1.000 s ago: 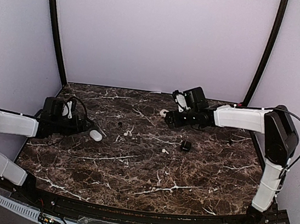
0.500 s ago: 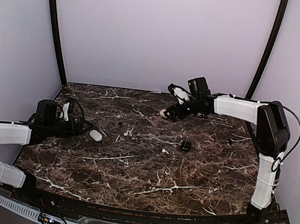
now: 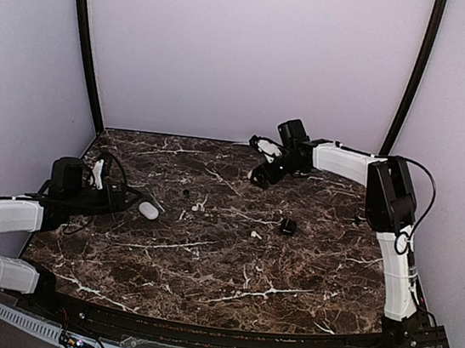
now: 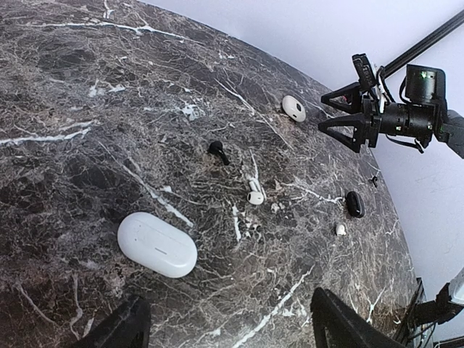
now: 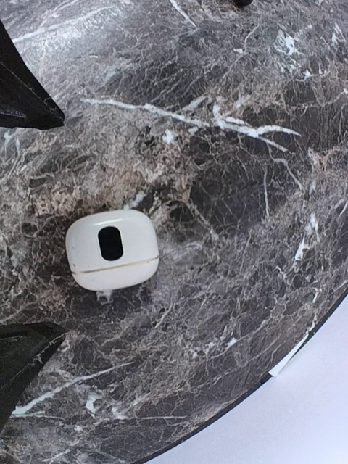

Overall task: Insert the wireless bluetooth earbuds into the charging case
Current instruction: Pick up the charging case from the center of the board.

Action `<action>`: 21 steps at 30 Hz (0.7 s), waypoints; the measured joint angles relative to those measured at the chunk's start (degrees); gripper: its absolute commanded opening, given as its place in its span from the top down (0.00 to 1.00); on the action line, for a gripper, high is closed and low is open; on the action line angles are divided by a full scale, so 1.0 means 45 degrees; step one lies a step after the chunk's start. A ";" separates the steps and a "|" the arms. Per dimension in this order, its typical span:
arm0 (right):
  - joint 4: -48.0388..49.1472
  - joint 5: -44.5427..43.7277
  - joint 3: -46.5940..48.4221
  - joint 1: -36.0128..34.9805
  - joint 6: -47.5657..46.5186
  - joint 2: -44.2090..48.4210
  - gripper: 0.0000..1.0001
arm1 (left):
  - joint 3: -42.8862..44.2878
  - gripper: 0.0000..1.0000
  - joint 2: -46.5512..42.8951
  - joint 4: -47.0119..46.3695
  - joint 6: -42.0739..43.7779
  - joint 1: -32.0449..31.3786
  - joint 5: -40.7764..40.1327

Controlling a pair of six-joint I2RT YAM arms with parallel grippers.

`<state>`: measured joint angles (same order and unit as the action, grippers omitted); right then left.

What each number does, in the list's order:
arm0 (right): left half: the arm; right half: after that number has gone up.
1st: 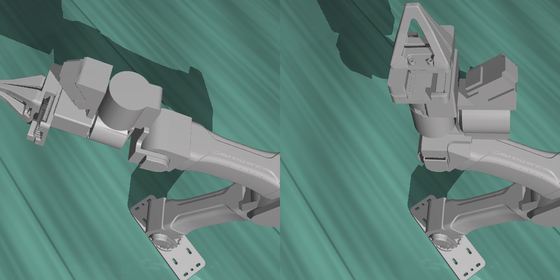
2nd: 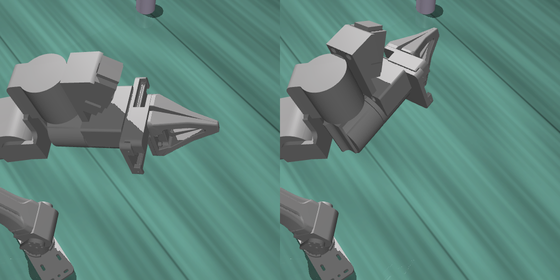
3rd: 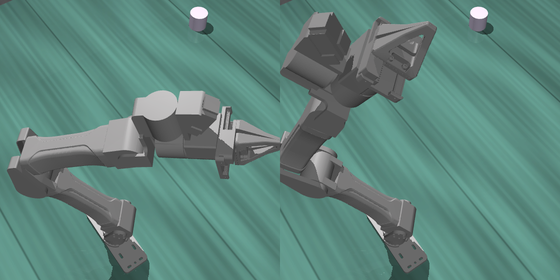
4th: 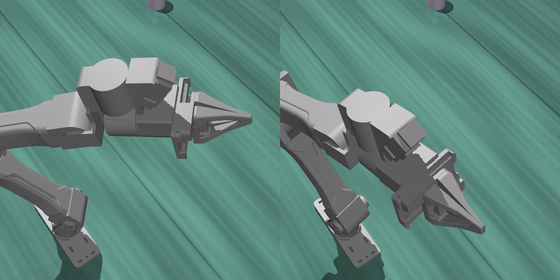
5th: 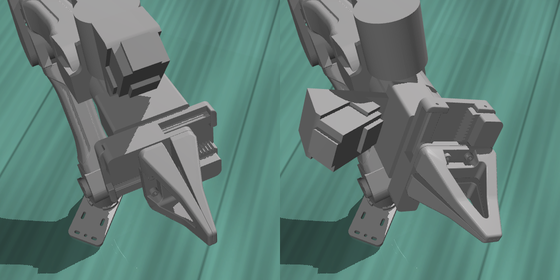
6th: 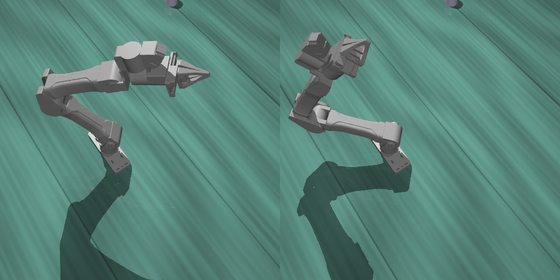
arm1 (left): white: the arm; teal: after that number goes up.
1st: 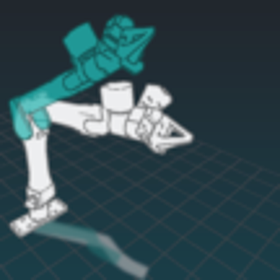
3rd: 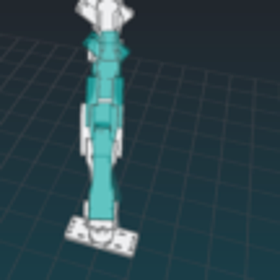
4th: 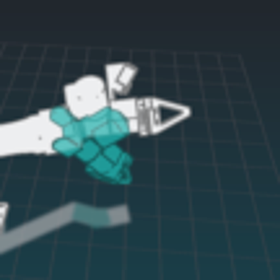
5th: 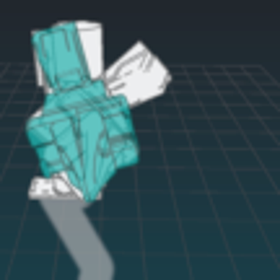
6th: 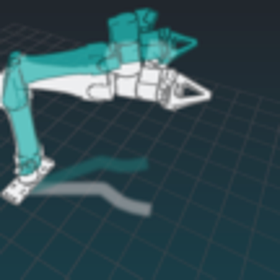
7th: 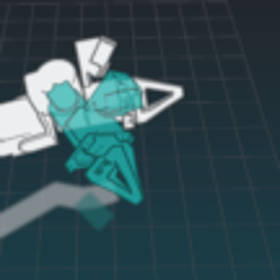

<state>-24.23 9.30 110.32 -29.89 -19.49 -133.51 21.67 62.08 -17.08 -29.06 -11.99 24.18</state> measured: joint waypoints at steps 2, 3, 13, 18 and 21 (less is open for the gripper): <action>-0.0248 -0.0019 0.0447 0.0126 -0.0102 -0.0248 0.08 | -0.0063 0.21 -0.0107 0.0005 -0.0029 0.0000 0.0000; -0.0330 -0.0019 0.0661 0.0180 -0.0194 -0.0369 0.09 | -0.0078 0.21 -0.0165 0.0010 -0.0034 0.0000 0.0000; -0.1277 0.0049 0.2511 0.0481 -0.0753 -0.1778 0.16 | -0.0087 0.22 -0.0709 0.0005 -0.0068 0.0000 -0.0015; -0.1428 0.0287 0.2934 0.0481 -0.0855 -0.2390 0.20 | -0.0087 0.22 -0.0714 0.0019 -0.0063 0.0000 -0.0015; -0.1501 0.0384 0.3084 0.0481 -0.0850 -0.2603 0.24 | -0.0087 0.22 -0.0714 0.0039 -0.0063 0.0000 -0.0010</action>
<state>-30.98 11.03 124.20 -27.73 -23.31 -145.23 21.28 58.87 -16.91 -29.34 -11.99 24.14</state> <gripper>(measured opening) 0.792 0.781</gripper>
